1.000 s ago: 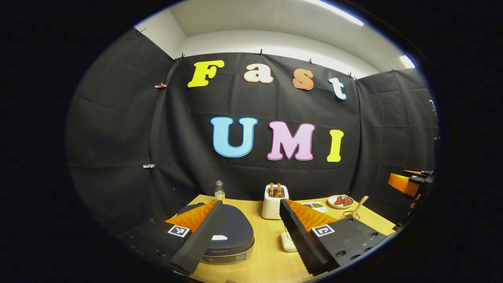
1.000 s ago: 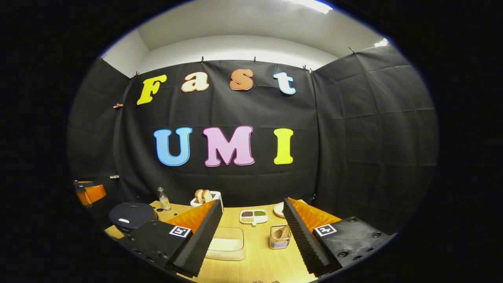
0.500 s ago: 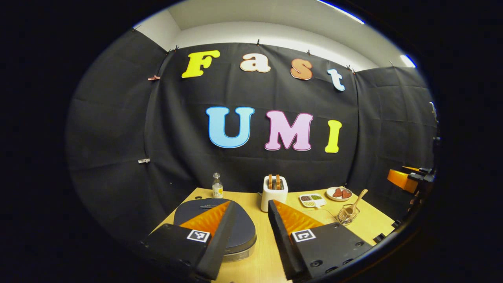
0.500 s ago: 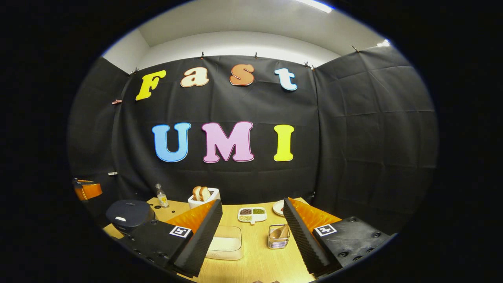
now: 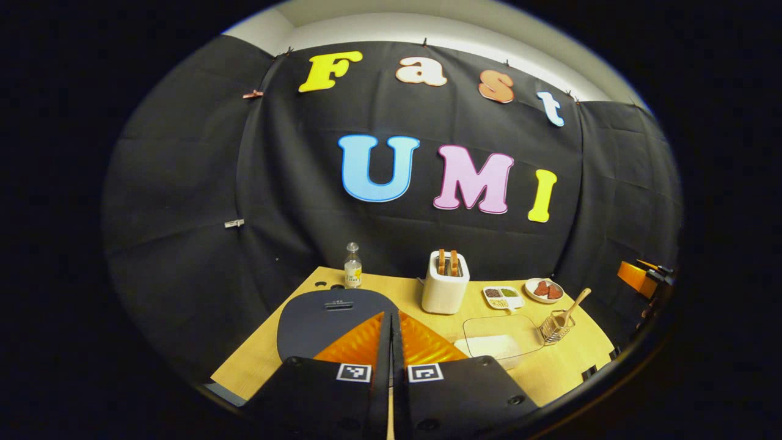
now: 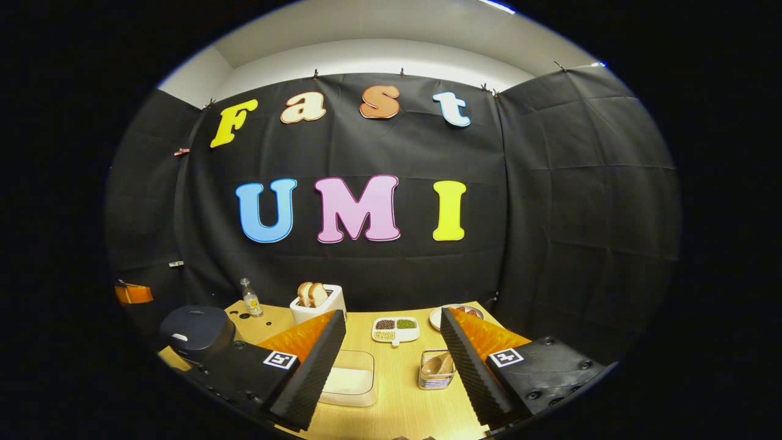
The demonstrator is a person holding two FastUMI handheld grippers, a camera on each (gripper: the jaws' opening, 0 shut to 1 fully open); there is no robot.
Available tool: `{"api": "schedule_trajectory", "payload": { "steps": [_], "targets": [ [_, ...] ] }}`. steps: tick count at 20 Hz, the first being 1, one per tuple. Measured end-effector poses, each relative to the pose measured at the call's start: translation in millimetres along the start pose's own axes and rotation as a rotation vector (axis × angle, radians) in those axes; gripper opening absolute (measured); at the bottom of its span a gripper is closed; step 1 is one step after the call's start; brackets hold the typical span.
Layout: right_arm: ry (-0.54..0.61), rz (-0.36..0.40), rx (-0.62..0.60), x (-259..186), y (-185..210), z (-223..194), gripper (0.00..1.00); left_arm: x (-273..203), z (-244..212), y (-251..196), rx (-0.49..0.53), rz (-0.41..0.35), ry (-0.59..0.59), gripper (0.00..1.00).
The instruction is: Close the left gripper, press the button to open the rice cooker; take a wooden spoon from the chopstick holder with the right hand, scoop a spoonful of rice and pour it into the rice cooker, then put the wooden spoon back into the chopstick holder.
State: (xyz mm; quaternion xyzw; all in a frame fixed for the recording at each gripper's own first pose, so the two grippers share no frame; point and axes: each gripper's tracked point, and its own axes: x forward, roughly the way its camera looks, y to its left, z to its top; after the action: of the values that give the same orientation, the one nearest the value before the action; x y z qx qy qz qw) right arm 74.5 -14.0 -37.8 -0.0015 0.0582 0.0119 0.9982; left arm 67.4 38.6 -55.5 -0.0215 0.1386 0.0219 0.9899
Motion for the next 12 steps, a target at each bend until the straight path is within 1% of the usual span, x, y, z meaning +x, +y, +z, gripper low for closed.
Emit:
{"api": "schedule_trajectory", "payload": {
  "steps": [2,6,9,12],
  "targets": [
    [0.009,0.0,0.008,9,-4,-3,0.98,8,-13,10,-0.04,0.021,0.039,0.07],
    [0.024,0.0,0.006,26,-13,-11,0.98,30,-38,25,-0.125,0.039,0.128,0.06],
    [0.04,-0.002,0.008,34,-19,-18,0.98,42,-60,38,-0.145,0.077,0.193,0.05],
    [0.063,0.003,0.009,41,-21,-27,0.98,51,-82,42,-0.163,0.092,0.247,0.05]
  ]
}}
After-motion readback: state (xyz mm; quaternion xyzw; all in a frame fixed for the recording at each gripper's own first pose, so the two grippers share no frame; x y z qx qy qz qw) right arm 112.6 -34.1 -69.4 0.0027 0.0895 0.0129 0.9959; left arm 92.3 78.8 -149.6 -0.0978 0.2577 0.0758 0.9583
